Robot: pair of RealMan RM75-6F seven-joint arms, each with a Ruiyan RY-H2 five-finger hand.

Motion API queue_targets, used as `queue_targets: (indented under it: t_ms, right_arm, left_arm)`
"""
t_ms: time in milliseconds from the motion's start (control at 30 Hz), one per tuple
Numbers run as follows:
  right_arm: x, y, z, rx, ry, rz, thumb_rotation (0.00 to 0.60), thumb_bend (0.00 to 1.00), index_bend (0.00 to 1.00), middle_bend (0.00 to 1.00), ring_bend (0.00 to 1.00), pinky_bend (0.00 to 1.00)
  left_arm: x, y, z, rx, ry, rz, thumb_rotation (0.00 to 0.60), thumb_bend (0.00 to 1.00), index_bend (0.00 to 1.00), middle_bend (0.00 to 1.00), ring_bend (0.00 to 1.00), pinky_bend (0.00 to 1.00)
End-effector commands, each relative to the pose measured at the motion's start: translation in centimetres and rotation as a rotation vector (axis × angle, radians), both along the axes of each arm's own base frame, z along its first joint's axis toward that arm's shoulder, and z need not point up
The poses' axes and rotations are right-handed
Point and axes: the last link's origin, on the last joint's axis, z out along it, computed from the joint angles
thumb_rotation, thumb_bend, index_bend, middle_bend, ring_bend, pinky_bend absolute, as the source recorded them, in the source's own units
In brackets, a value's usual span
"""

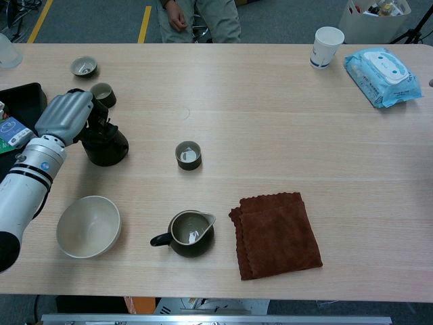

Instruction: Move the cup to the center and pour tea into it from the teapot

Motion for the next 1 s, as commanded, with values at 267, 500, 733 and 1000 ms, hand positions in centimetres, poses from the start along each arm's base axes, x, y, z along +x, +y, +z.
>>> queue_targets:
  t_ms: [267, 500, 733, 1000]
  right_arm:
    - [-0.4, 0.1, 0.3, -0.008, -0.003, -0.013, 0.600, 0.21, 0.14, 0.10, 0.00, 0.05]
    - [-0.5, 0.1, 0.6, -0.016, -0.007, -0.011, 0.600, 0.21, 0.14, 0.10, 0.00, 0.05]
    - [-0.6, 0.0, 0.9, -0.028, -0.013, -0.014, 0.600, 0.21, 0.14, 0.10, 0.00, 0.05]
    - [-0.8, 0.1, 1.6, -0.074, -0.025, -0.014, 0.600, 0.21, 0.14, 0.10, 0.00, 0.05]
  left_arm:
    - [0.1, 0.0, 0.4, -0.017, 0.010, 0.013, 0.489, 0.35, 0.58, 0.65, 0.52, 0.15]
    - [0.4, -0.2, 0.6, -0.040, 0.004, 0.013, 0.350, 0.33, 0.40, 0.54, 0.41, 0.15]
    - [1.1, -0.5, 1.4, -0.066, -0.013, -0.007, 0.271, 0.29, 0.27, 0.35, 0.24, 0.14]
    - [2.4, -1.0, 3.2, -0.030, 0.009, -0.125, 0.364, 0.29, 0.26, 0.30, 0.20, 0.13]
